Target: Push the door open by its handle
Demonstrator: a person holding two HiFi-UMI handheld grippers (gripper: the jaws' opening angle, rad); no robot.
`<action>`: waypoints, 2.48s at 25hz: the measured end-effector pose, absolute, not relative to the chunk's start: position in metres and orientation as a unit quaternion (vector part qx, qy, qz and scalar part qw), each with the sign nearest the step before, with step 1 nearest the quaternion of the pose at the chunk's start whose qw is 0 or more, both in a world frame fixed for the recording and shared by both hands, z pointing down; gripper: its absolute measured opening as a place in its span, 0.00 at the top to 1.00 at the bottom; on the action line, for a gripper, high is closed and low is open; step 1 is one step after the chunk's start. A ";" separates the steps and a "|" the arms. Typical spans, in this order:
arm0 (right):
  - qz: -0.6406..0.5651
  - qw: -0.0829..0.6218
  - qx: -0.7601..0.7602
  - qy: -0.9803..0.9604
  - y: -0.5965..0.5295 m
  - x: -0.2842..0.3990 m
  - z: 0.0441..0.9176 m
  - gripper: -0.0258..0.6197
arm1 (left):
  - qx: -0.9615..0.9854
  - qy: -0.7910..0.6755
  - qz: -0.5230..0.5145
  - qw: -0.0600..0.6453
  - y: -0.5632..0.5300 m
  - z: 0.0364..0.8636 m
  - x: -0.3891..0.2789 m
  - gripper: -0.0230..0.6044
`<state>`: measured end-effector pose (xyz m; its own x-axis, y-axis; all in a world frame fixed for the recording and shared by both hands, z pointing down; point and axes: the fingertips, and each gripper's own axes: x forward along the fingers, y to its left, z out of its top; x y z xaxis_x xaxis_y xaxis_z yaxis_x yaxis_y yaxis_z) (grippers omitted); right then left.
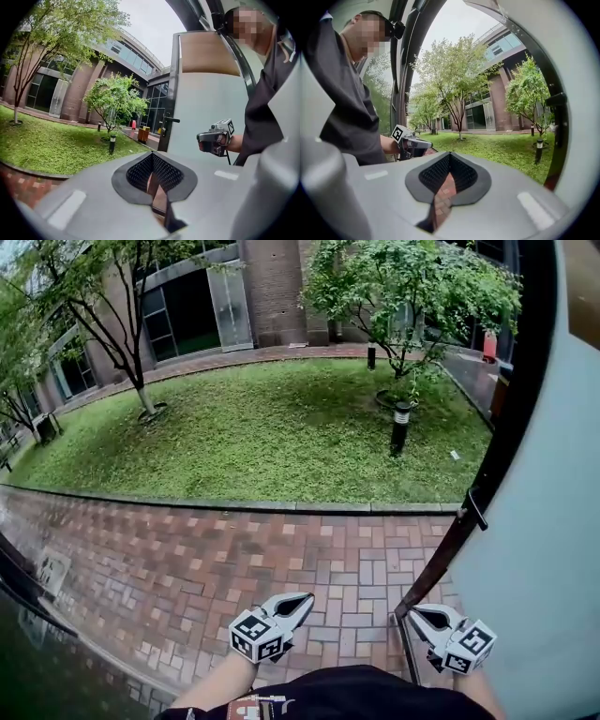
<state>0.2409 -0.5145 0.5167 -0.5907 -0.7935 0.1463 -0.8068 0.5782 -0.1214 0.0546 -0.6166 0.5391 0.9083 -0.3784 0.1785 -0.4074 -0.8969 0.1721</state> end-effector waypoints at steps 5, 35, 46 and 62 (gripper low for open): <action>0.065 0.034 0.460 -0.885 -0.477 0.244 0.504 0.96 | 0.976 -0.178 0.084 0.092 -0.593 0.541 0.077 0.96; 0.111 0.021 0.357 -0.927 -0.047 0.224 0.496 0.96 | 0.966 -0.235 0.057 0.085 -0.136 0.473 0.081 0.96; 0.095 0.026 0.399 -0.912 -0.024 0.162 0.490 0.96 | 0.967 -0.240 0.034 0.077 -0.088 0.477 -0.026 0.96; 0.121 0.011 0.484 -0.867 0.063 0.100 0.489 0.96 | 0.972 -0.218 0.044 0.080 -0.005 0.489 -0.119 0.96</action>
<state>0.0996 0.0626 0.4890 -0.5321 -0.8356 0.1363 -0.8410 0.5030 -0.1993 -0.1194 -0.0045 0.4890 0.9012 -0.4162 0.1206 -0.4304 -0.8922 0.1368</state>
